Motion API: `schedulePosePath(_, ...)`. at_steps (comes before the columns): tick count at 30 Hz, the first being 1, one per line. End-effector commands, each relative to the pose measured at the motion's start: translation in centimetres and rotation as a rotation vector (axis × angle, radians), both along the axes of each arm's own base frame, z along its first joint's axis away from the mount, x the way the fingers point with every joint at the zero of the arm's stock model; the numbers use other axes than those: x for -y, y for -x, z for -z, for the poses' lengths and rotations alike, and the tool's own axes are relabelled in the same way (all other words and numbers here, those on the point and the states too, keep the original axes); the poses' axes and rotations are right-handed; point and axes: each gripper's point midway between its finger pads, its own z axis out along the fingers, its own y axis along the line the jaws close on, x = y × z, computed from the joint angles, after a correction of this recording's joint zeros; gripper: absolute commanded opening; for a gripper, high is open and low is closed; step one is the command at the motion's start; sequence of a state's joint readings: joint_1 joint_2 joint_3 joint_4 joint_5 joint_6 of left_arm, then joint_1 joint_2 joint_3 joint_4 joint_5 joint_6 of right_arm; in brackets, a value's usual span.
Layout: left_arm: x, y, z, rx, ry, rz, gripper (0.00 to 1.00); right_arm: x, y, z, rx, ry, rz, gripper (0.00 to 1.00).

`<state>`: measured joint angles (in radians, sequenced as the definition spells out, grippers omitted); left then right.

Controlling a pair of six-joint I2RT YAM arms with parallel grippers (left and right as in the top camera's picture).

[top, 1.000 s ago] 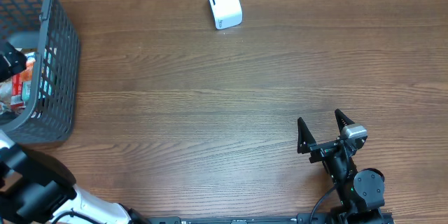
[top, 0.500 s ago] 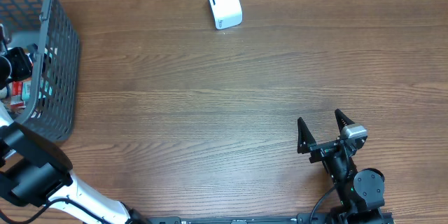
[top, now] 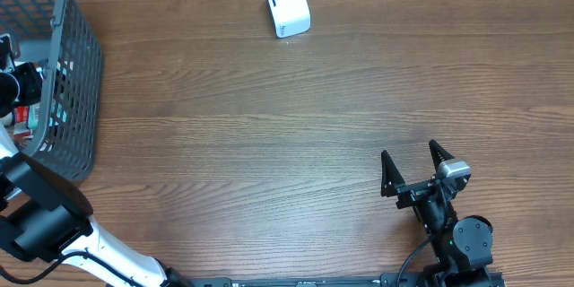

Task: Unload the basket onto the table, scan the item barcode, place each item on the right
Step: 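Reach into the basket and grasp the stacked packs with the left gripper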

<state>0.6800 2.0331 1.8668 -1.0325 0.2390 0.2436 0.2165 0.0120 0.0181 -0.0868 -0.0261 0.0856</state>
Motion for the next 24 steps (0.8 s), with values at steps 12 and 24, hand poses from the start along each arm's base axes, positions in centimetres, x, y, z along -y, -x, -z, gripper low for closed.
schedulePosePath(12,1.1,0.6,7.1,-0.058,0.023,0.027,1.0,0.1,0.0,0.2,0.004,-0.001,0.003,1.0)
schedulePosePath(24,1.1,0.6,8.2,-0.048,0.018,0.029,0.65,0.1,0.0,0.2,0.004,-0.001,0.003,1.0)
